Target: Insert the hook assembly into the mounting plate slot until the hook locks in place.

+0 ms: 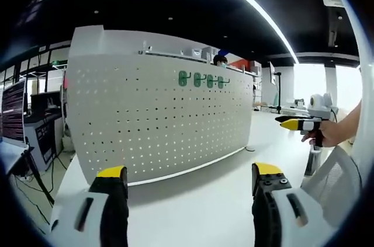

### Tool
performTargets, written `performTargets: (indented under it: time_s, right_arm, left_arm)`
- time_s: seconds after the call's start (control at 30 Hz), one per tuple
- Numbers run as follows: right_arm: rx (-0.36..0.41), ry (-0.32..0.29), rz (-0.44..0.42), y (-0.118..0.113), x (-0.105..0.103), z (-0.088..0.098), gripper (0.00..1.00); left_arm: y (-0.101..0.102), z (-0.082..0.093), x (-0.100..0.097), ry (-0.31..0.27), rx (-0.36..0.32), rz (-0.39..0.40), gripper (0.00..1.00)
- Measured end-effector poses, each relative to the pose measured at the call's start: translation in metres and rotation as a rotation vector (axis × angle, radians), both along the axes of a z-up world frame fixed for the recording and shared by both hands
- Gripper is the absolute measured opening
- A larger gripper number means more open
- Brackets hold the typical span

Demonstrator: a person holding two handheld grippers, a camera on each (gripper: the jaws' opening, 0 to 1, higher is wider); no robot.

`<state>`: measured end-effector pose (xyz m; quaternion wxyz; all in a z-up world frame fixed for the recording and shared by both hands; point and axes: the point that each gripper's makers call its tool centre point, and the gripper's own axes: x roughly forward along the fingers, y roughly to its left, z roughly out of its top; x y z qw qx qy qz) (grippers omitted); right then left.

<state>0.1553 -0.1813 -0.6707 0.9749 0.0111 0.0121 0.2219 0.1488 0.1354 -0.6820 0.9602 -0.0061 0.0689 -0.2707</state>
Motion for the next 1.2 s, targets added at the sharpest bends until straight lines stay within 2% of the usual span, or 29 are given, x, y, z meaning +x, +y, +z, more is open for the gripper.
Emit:
performTargets:
  time_s: [0.17,0.33,0.43,0.57,0.77,0.97,1.07,1.2]
  right_arm:
    - [-0.005,-0.002,0.003,-0.003,-0.004,0.003,0.65]
    - [-0.005,-0.002,0.002,-0.003,-0.007,0.004,0.65]
    - [-0.002,-0.003,0.003,-0.002,-0.008,0.004,0.65]
    - [-0.001,-0.004,0.003,-0.001,-0.011,0.005,0.65]
    - [0.005,-0.003,-0.008,-0.003,-0.017,0.004,0.65]
    - [0.008,-0.002,-0.016,-0.004,-0.023,0.003,0.66]
    - [0.006,-0.004,-0.022,-0.005,-0.026,0.002,0.66]
    - [0.013,-0.002,-0.027,-0.006,-0.028,0.000,0.67]
  left_arm:
    - [0.017,0.003,0.002,0.011,-0.039,0.041,0.89]
    - [0.027,0.007,-0.003,0.014,-0.042,0.049,0.88]
    - [0.030,0.003,-0.005,0.025,-0.033,0.053,0.88]
    - [0.023,0.002,-0.013,0.022,-0.030,0.034,0.88]
    - [0.013,-0.008,-0.023,0.036,-0.021,0.024,0.89]
    - [0.002,-0.015,-0.026,0.043,-0.023,0.020,0.90]
    - [-0.002,-0.013,-0.027,0.041,-0.040,0.028,0.91]
    - [-0.002,-0.013,-0.027,0.030,-0.029,0.028,0.92]
